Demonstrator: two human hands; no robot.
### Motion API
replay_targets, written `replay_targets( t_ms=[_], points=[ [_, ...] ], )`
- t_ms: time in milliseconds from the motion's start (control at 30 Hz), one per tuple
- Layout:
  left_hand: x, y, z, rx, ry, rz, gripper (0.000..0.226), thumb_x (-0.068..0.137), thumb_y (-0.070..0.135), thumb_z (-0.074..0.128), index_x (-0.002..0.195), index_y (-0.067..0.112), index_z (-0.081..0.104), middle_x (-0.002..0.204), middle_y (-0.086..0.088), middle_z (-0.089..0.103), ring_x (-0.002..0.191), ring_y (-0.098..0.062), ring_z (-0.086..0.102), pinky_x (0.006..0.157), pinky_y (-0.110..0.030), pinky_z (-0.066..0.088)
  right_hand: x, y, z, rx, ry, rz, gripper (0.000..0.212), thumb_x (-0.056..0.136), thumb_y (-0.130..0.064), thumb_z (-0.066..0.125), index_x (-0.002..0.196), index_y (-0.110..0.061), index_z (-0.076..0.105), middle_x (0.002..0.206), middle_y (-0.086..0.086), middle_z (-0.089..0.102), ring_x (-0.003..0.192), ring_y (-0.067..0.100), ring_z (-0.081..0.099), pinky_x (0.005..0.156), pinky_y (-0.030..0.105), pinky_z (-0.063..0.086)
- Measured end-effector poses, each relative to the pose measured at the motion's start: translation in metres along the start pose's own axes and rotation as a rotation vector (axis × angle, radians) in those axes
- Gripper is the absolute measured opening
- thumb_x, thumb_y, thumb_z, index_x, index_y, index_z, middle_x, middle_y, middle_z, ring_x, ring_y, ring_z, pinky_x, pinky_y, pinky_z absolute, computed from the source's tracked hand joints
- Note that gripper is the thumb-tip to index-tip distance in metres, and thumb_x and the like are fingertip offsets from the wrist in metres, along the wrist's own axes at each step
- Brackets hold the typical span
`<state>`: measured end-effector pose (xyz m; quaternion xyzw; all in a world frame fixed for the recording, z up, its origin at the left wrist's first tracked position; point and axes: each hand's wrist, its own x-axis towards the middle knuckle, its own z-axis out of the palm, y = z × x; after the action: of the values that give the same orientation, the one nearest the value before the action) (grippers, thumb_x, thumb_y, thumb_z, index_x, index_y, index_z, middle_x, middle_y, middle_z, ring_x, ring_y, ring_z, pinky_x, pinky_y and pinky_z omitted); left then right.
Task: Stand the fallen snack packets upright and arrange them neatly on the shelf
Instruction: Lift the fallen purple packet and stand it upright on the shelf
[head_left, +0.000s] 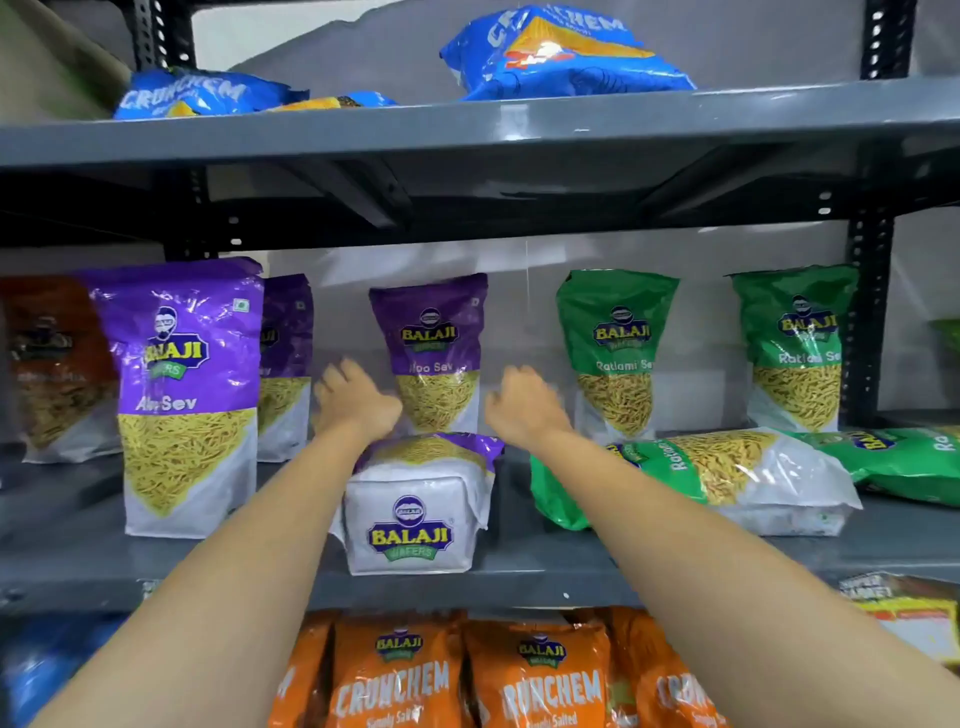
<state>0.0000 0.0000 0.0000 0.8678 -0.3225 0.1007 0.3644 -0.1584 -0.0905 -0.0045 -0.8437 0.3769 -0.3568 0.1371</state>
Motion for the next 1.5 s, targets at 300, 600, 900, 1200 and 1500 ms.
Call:
replay_targets(
  t_ms=[300,600,900,1200,1500],
  points=[
    [-0.019,-0.017,0.003,-0.102,-0.430,-0.086,0.052,0.105,0.024,0.016,0.147,-0.004,0.029,0.157,-0.023,0.023,0.146,-0.031,0.024,0.114,-0.029,0.022,-0.014,-0.017,0.033,0.324,-0.547,0.503,0.061,0.097,-0.055,0.038,0.136,-0.008,0.046,0.131,0.018,0.057,0.102,0.037,0.064,0.063,0.043,0.056],
    [-0.039,-0.008,-0.008,-0.517,-0.345,-0.167,0.034,0.102,0.018,0.035,0.076,0.007,0.053,0.071,-0.008,0.050,0.052,-0.016,0.052,0.035,-0.014,0.038,0.003,-0.004,0.064,0.702,-0.220,0.526,0.081,0.082,-0.065,0.044,0.136,-0.005,0.052,0.137,0.012,0.060,0.118,0.033,0.061,0.102,0.042,0.049],
    [-0.054,-0.001,-0.031,-1.102,0.154,0.039,0.047,0.101,0.032,0.036,0.056,0.020,0.039,0.050,0.006,0.035,0.039,0.000,0.036,0.041,-0.018,0.029,-0.035,-0.037,0.020,0.954,0.165,0.219,0.051,0.096,-0.054,0.039,0.103,-0.010,0.064,0.104,0.009,0.070,0.098,0.027,0.064,0.094,0.041,0.049],
    [-0.071,0.001,-0.039,-1.277,0.255,0.271,0.039,0.103,0.028,0.034,0.074,0.023,0.061,0.073,0.013,0.062,0.057,0.012,0.053,0.058,-0.007,0.043,-0.061,-0.044,-0.003,0.975,0.339,0.022,0.035,0.100,-0.043,0.041,0.088,-0.015,0.059,0.085,-0.001,0.067,0.080,0.016,0.060,0.071,0.032,0.046],
    [-0.057,-0.008,-0.026,-1.255,0.309,0.301,0.034,0.102,0.033,0.033,0.084,0.018,0.057,0.084,0.001,0.057,0.080,-0.011,0.047,0.074,-0.025,0.042,-0.055,-0.042,0.003,0.952,0.339,-0.063,0.039,0.101,-0.038,0.043,0.089,-0.003,0.058,0.079,0.001,0.062,0.072,0.012,0.053,0.066,0.025,0.044]
  ],
)
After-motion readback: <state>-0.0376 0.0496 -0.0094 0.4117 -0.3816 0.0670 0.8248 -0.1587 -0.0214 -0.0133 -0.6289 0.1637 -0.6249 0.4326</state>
